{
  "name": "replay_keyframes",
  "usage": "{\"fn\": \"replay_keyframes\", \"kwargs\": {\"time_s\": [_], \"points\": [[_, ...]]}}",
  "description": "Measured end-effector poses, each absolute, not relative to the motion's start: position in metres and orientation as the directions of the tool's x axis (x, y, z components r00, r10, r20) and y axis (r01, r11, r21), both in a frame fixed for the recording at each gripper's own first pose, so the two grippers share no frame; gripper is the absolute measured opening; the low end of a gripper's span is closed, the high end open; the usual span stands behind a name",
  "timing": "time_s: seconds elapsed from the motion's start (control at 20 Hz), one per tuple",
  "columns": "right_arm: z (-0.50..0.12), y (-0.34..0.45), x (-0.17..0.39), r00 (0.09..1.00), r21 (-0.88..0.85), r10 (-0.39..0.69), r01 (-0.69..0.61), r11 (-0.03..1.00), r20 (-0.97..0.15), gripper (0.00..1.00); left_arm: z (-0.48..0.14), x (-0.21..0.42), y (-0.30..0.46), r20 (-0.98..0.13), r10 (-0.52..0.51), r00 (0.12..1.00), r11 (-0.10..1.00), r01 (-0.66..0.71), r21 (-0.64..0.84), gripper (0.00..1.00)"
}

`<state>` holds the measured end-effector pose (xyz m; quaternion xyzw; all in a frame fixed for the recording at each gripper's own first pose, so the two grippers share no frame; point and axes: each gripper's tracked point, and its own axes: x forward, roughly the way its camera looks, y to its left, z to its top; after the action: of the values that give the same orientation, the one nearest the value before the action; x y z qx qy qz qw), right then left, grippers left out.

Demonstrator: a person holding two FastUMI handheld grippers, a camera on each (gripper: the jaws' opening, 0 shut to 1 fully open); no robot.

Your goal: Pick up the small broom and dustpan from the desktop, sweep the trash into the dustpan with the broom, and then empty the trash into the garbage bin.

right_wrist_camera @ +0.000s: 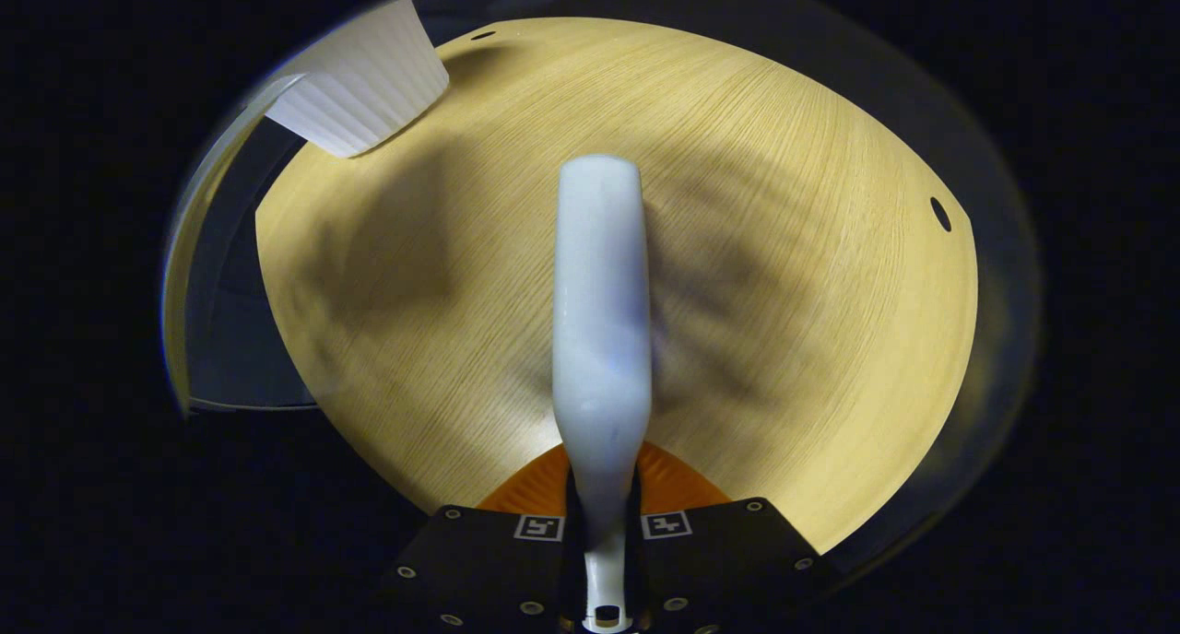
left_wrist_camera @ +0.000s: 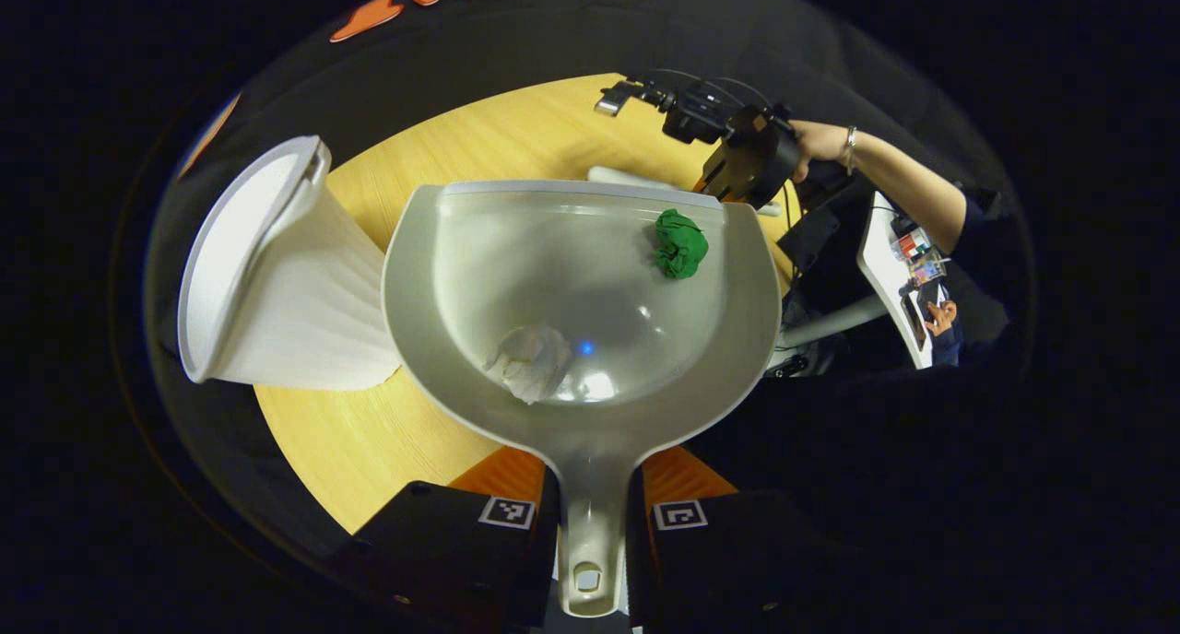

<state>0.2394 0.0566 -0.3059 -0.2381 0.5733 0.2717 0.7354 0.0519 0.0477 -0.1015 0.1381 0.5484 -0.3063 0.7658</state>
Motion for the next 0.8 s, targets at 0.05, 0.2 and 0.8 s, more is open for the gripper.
{"fn": "replay_keyframes", "kwargs": {"time_s": [0.05,0.2,0.8], "points": [[-0.306,0.057,0.239,0.196,-0.036,0.131,-0.672,0.74,-0.972,0.16,-0.094,0.054,0.047,-0.921,-0.327,0.214,0.764,0.633,-0.124,0.33],[-0.306,0.057,0.237,0.198,-0.031,0.138,-0.672,0.74,-0.971,0.15,-0.062,0.068,0.056,-0.919,-0.329,0.218,0.746,0.657,-0.112,0.32],[-0.298,0.043,0.245,0.184,0.002,0.171,-0.675,0.738,-0.968,0.16,0.035,0.161,0.142,-0.906,-0.281,0.316,0.839,0.539,-0.072,0.33]]}}
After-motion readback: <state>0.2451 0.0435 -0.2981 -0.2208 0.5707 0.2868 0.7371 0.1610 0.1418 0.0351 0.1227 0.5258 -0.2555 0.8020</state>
